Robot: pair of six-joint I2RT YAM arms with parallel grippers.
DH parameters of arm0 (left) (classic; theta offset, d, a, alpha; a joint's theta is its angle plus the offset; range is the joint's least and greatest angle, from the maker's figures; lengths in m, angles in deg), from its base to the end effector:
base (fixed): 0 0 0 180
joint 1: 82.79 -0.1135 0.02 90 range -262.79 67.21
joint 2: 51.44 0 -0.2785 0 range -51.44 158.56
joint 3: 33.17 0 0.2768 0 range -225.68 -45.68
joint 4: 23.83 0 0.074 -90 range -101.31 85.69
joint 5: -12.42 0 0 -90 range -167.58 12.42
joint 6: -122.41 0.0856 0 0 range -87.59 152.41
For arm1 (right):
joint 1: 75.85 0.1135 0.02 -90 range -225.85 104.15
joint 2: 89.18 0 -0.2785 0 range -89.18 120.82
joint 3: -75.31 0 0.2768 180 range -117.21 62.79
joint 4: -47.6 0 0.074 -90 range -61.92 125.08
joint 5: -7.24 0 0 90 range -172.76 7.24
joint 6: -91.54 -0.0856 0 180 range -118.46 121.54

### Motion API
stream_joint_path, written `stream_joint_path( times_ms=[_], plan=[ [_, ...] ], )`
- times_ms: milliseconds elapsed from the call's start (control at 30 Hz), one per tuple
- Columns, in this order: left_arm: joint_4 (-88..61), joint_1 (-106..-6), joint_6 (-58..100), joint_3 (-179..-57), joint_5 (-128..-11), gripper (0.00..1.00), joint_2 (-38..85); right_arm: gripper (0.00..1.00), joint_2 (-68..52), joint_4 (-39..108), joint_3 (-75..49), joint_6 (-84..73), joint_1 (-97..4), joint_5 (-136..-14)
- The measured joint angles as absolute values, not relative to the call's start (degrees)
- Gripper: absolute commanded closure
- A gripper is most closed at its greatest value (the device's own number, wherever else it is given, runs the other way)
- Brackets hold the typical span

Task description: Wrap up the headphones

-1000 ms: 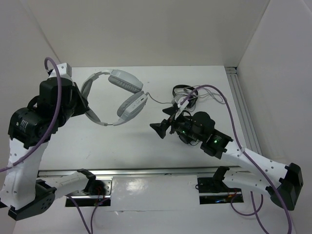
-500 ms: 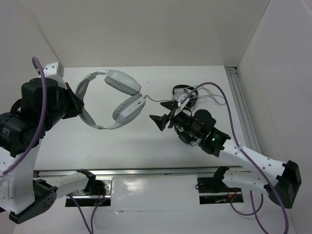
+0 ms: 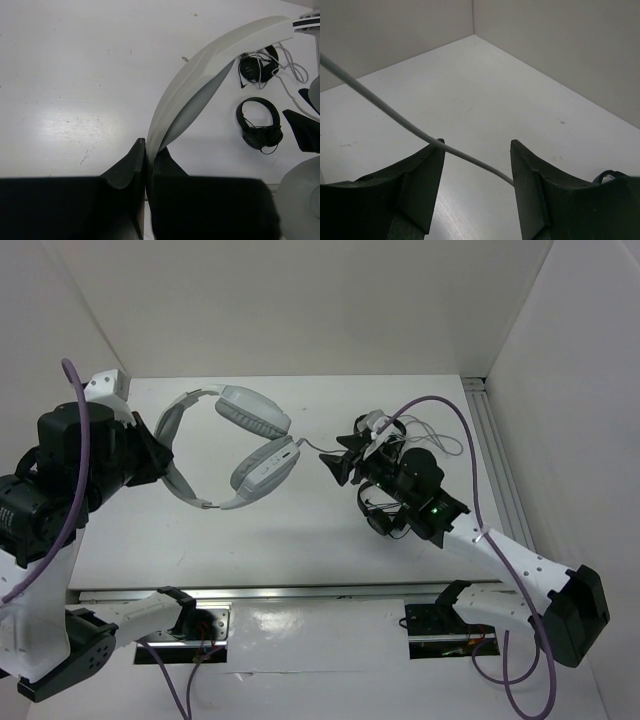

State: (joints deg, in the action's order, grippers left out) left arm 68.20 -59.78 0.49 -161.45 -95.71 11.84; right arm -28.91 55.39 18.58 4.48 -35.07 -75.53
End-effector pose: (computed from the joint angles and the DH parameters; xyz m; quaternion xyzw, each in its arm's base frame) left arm 0.1486 -0.0342 0.5425 -0.1475 0.8332 -0.1187 0.5196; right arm 0.2327 0.2150 0.3500 -0.2957 0.6130 0.2777 0.6780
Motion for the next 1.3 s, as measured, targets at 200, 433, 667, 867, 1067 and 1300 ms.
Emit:
stream_joint_path(
  times_ms=[200, 433, 667, 867, 1067, 1300],
  plan=[
    [68.2, -59.8, 0.4, -161.7, -95.4, 1.0, 11.6, 0.38, -26.6, 57.9, 18.6, 3.4, -37.7, -73.2],
    [68.2, -59.8, -0.9, -161.7, -94.4, 1.0, 11.6, 0.39, -23.4, 60.2, 18.6, 1.8, -40.9, -70.2],
    [68.0, -59.8, -1.4, -163.0, -92.8, 1.0, 11.5, 0.72, -20.4, 63.6, 19.1, -0.8, -45.3, -67.7],
    [66.8, -59.8, -3.0, -161.2, -92.8, 1.0, 10.7, 1.0, -19.5, 66.7, 20.2, -3.5, -46.4, -66.4],
    [57.4, -59.9, -8.7, -147.4, -87.1, 1.0, 4.9, 1.0, -17.2, 69.7, 20.1, -6.3, -45.6, -65.4],
    [39.8, -59.9, -21.7, -121.7, -76.5, 1.0, -4.9, 1.0, -11.5, 71.6, 18.3, -9.9, -39.1, -65.3]
  ],
)
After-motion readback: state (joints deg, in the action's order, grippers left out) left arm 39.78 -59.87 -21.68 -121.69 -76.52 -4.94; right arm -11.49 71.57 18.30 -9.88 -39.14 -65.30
